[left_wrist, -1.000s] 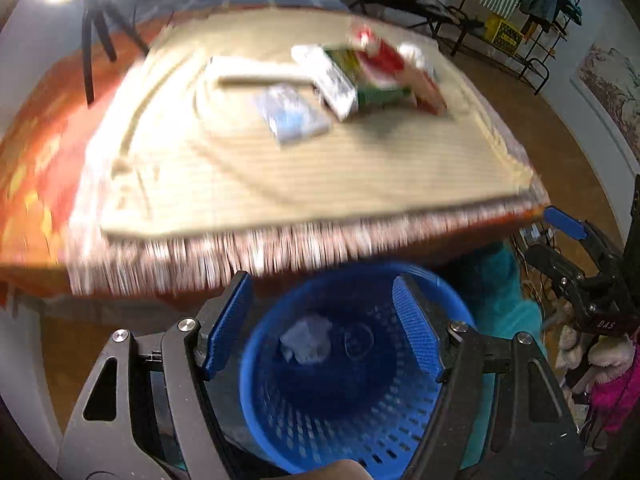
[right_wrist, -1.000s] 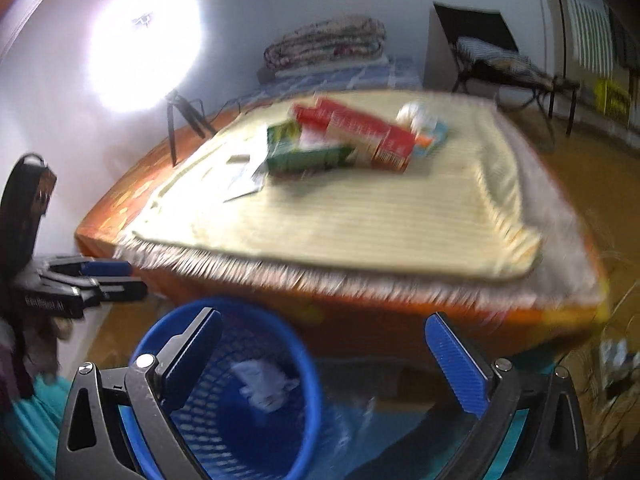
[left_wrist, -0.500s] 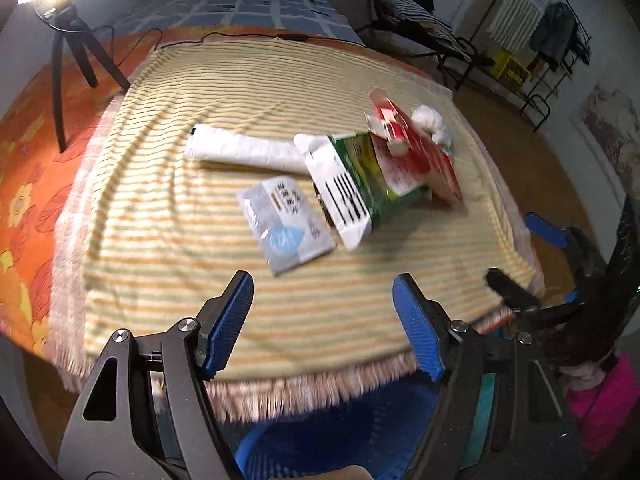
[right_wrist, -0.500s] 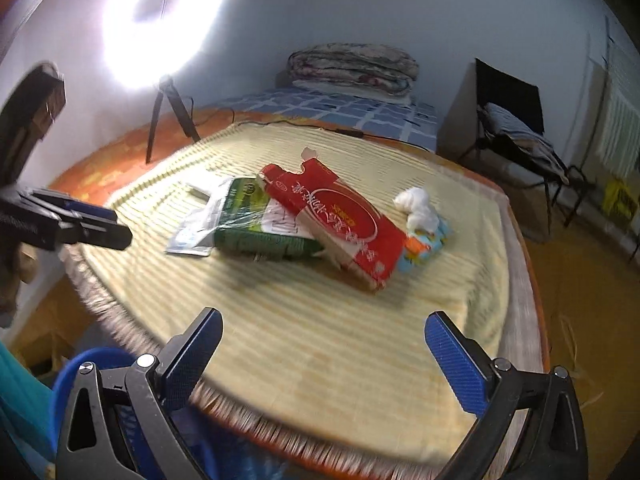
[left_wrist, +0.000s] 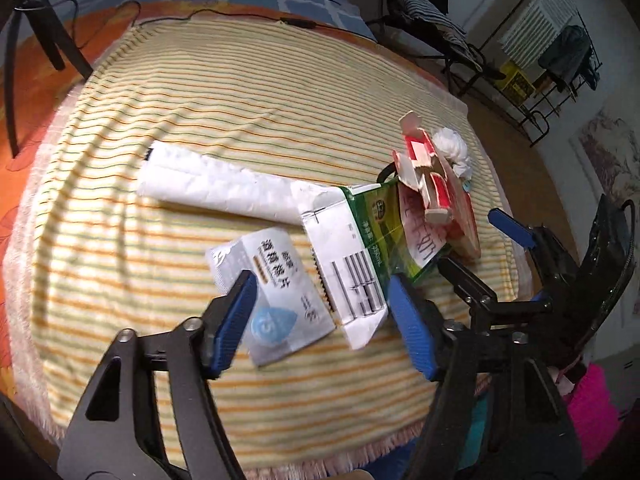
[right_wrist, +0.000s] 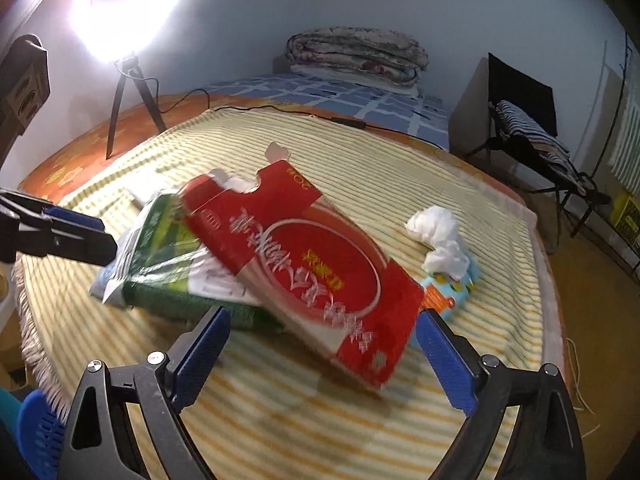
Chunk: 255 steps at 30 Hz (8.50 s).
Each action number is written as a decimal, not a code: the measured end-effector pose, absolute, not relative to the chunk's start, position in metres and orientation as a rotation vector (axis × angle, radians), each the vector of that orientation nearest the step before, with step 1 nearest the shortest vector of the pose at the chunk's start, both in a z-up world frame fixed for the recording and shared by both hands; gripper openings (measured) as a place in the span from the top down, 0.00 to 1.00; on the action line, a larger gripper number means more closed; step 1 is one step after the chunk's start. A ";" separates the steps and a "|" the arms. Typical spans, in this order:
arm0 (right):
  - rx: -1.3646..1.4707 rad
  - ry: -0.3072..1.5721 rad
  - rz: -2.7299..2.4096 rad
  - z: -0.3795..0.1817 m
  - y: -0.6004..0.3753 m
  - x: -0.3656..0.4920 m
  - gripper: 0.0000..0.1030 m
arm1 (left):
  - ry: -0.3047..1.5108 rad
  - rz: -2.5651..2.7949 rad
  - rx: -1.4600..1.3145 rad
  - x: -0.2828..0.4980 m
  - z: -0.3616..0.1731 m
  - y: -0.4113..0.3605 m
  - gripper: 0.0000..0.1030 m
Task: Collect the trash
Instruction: 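Grasp the green milk carton with the left gripper while the right gripper grasps the red box, then carry both cartons over the blue basket and open both grippers, then move both grippers back toward the remaining wrappers on the blanket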
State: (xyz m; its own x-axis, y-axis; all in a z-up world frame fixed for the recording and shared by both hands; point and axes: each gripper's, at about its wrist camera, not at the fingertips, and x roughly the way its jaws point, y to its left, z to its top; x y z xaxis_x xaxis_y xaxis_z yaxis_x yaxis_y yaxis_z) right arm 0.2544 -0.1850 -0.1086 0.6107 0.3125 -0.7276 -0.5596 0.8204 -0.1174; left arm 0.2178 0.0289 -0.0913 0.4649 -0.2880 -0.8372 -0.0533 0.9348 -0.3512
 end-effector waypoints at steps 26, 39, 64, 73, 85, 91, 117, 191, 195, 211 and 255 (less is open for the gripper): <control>0.055 0.918 0.565 -0.096 -0.247 0.343 0.44 | 0.955 -0.241 -0.272 0.242 -0.065 -0.010 0.71; 0.043 0.916 0.571 -0.091 -0.249 0.356 0.55 | 0.903 -0.285 -0.234 0.241 -0.050 -0.038 0.74; 0.015 0.956 0.488 -0.076 -0.309 0.375 0.71 | 0.861 -0.361 -0.133 0.259 -0.048 -0.122 0.77; -0.024 0.954 0.480 -0.089 -0.294 0.376 0.79 | 0.824 -0.335 -0.147 0.273 -0.051 -0.115 0.76; -0.070 0.941 0.553 -0.091 -0.274 0.365 0.84 | 0.857 -0.260 -0.172 0.298 -0.067 -0.108 0.68; -0.062 0.932 0.533 -0.090 -0.277 0.363 0.84 | 0.861 -0.261 -0.208 0.302 -0.072 -0.100 0.69; -0.009 0.841 0.568 -0.021 -0.275 0.251 0.84 | 0.775 -0.276 -0.163 0.170 0.001 -0.055 0.76; -0.096 1.074 0.718 -0.147 -0.211 -0.011 0.24 | 1.183 -0.105 -0.145 -0.061 -0.151 -0.009 0.40; -0.100 1.070 0.711 -0.145 -0.212 -0.011 0.17 | 1.175 -0.096 -0.142 -0.060 -0.149 -0.009 0.38; -0.140 1.050 0.621 -0.135 -0.214 -0.002 0.03 | 1.181 -0.100 -0.154 -0.054 -0.141 -0.009 0.32; 0.169 0.957 0.393 -0.060 -0.290 0.212 0.01 | 0.992 -0.235 -0.048 0.164 -0.056 -0.019 0.32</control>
State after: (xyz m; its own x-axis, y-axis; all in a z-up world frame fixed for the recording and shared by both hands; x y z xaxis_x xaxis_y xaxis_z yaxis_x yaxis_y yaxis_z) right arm 0.2119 -0.2904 -0.0603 0.5121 0.3990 -0.7606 -0.2514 0.9164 0.3114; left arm 0.1640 -0.0189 -0.0563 0.5240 -0.2180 -0.8233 0.1742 0.9737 -0.1469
